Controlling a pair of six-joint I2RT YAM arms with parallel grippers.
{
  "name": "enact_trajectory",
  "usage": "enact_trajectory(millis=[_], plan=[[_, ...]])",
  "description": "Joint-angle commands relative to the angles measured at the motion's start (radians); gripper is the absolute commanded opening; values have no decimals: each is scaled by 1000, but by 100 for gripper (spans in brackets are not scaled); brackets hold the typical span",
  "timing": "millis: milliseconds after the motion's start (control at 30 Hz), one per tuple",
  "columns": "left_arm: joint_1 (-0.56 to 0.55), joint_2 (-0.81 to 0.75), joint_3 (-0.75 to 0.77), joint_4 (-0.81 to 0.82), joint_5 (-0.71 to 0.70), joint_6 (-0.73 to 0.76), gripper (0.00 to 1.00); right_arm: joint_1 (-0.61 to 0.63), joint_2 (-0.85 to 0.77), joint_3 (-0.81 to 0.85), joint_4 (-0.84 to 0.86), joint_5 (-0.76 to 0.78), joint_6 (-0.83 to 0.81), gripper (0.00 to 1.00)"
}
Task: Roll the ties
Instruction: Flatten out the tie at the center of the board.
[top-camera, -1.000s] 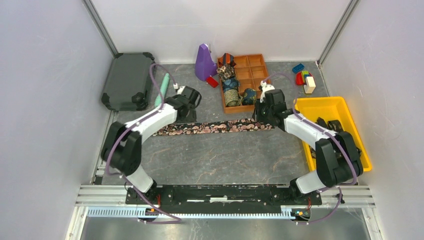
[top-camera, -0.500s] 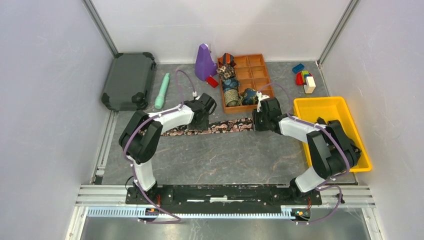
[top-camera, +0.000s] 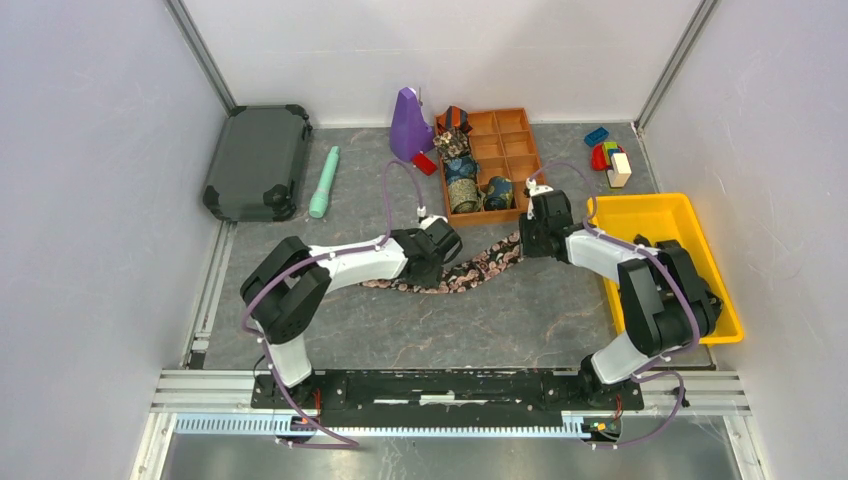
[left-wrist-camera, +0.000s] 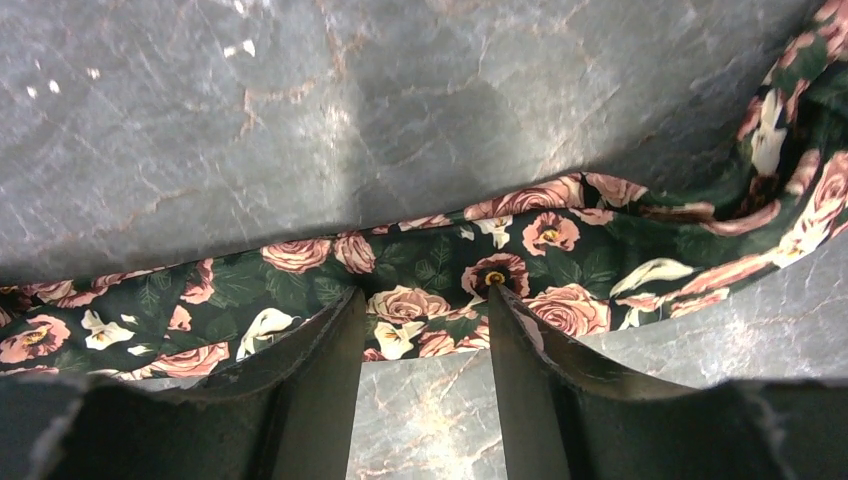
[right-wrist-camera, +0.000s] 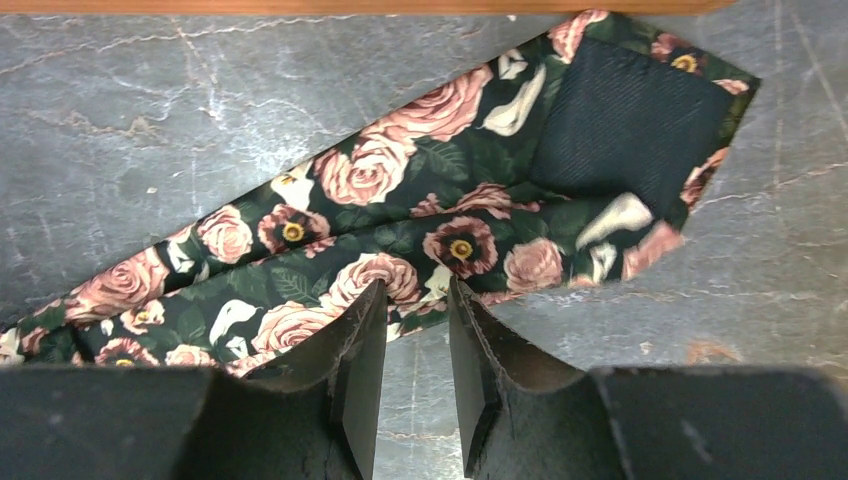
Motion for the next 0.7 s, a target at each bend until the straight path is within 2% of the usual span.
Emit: enact_trajectory(millis=[0, 167, 367, 533, 667], plan=[[-14, -33, -63, -139, 5, -139, 56, -13, 6, 50, -28, 55, -28, 36], [-27, -146, -49, -188, 1, -179, 60, -19, 22, 83, 14, 15, -48, 36], [-27, -242, 25, -285, -43, -172, 68, -19, 11, 112, -15, -31, -38, 35], [-2, -250, 56, -327, -152, -147, 70, 0, -92, 74, -22, -83, 0, 35], [52, -206, 92, -297, -160, -95, 69, 34, -116, 47, 11, -136, 42, 35]])
